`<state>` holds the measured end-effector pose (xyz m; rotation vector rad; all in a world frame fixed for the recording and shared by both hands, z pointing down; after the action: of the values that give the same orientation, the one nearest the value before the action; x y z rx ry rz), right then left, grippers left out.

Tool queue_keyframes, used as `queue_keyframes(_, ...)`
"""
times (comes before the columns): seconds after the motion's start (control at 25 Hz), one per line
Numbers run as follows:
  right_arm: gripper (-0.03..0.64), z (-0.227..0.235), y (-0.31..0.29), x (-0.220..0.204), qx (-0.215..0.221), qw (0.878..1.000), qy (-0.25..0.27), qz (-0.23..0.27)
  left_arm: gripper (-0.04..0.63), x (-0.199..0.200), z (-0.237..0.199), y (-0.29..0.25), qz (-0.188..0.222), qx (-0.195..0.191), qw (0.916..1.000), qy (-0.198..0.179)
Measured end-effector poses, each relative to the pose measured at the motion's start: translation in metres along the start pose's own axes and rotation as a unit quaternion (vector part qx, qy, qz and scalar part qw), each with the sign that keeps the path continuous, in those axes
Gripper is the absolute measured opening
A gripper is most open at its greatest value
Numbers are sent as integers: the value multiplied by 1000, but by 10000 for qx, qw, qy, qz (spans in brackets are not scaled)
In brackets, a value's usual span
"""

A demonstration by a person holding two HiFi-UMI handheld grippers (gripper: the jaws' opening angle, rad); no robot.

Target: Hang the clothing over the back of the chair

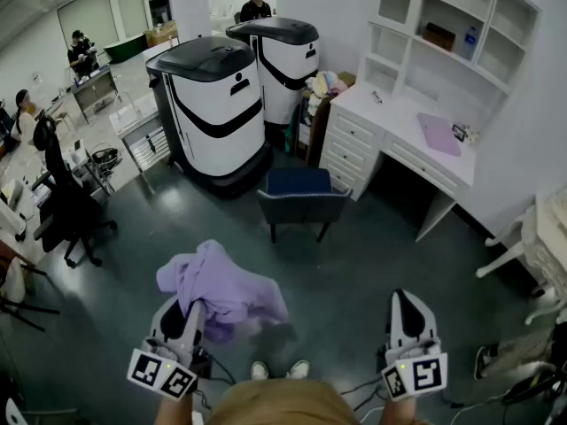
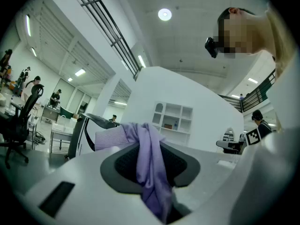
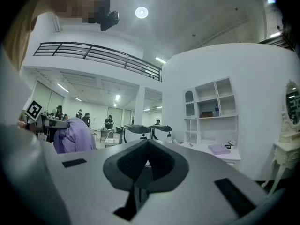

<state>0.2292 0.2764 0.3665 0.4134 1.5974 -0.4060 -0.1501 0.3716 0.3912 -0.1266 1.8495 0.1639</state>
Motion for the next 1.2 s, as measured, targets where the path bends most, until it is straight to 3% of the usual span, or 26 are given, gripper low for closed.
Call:
queue_keyframes(0.4, 2, 8, 2, -1, 139, 9999, -33, 27, 98, -1, 5, 3, 34, 245, 9997, -48)
queue_keyframes(0.64, 3, 29, 7, -9, 326, 9963, -780, 140, 98, -4, 6, 0, -2, 462, 9989, -125)
queue_keyframes(1.2, 3, 69, -7, -54, 684, 9934, -912, -137, 98, -35, 39, -25, -67, 711, 9972, -205)
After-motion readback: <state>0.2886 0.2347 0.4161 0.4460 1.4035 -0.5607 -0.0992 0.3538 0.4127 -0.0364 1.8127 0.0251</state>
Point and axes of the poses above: the fingertips, and each gripper's own axes: y backward along the fingers, z to its right, x out of its top, the point moved 3 cm from there along y, backward along the fingers
